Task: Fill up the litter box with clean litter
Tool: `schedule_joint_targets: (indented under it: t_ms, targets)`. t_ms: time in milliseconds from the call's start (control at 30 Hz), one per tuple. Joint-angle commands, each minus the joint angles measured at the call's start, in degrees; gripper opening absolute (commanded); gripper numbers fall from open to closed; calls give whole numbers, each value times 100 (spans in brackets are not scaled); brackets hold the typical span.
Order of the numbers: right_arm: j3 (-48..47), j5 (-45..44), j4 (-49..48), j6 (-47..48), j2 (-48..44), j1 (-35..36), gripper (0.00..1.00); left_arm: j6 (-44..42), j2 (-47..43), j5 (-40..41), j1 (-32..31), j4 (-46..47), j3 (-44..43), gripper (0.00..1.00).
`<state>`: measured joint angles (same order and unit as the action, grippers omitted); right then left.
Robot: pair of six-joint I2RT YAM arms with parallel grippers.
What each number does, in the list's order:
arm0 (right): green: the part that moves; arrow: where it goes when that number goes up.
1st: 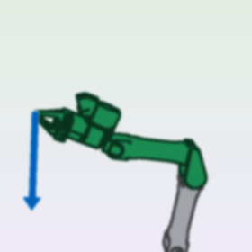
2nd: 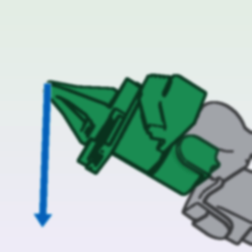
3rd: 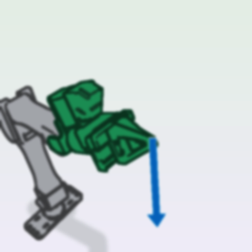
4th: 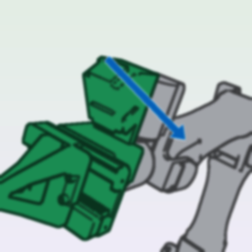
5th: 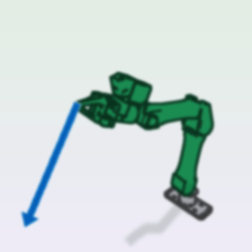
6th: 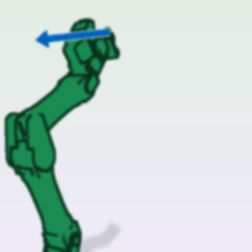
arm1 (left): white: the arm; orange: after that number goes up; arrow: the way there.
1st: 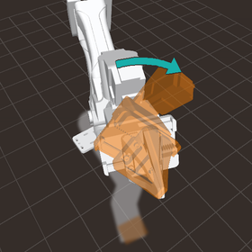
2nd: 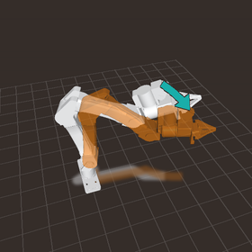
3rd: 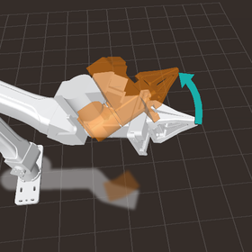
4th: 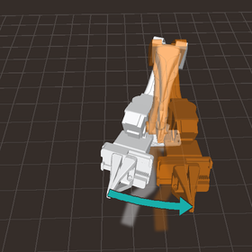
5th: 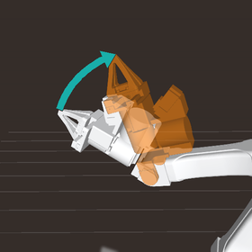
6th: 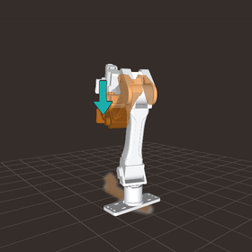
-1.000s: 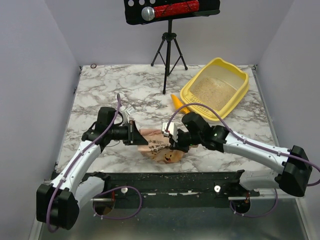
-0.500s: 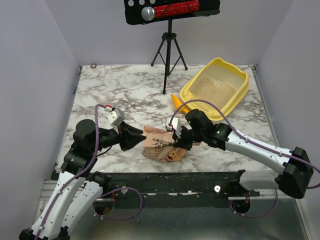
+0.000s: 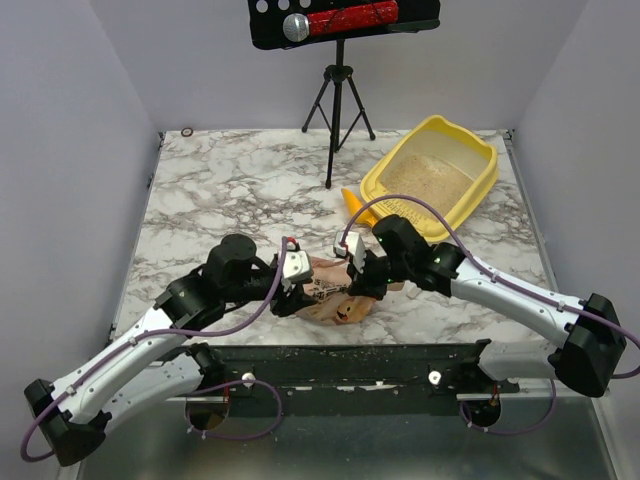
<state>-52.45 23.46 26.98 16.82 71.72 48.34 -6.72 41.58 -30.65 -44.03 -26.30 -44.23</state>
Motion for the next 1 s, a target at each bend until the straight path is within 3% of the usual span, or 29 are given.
schedule_joint_targets:
  t_ms: [0,500,600,633,733,967]
  targets:
    - [6,-342,545,-100,105,-79,0,-795,245,981,-413,142,54,56]
    - [-29,-334,457,-144,105,-114,0,-989,1054,1457,-862,73,186,58]
    - [-29,-360,475,-153,52,-140,0,-1050,1106,1667,-897,-24,204,47]
    - [-38,-369,483,-161,26,-140,0,-1077,1167,1755,-914,-67,187,38]
    - [24,-386,545,-126,-97,-149,0,-1182,1335,2412,-958,-94,169,0]
    - [313,-509,659,75,-325,-167,0,-1261,555,3758,-950,73,581,0]
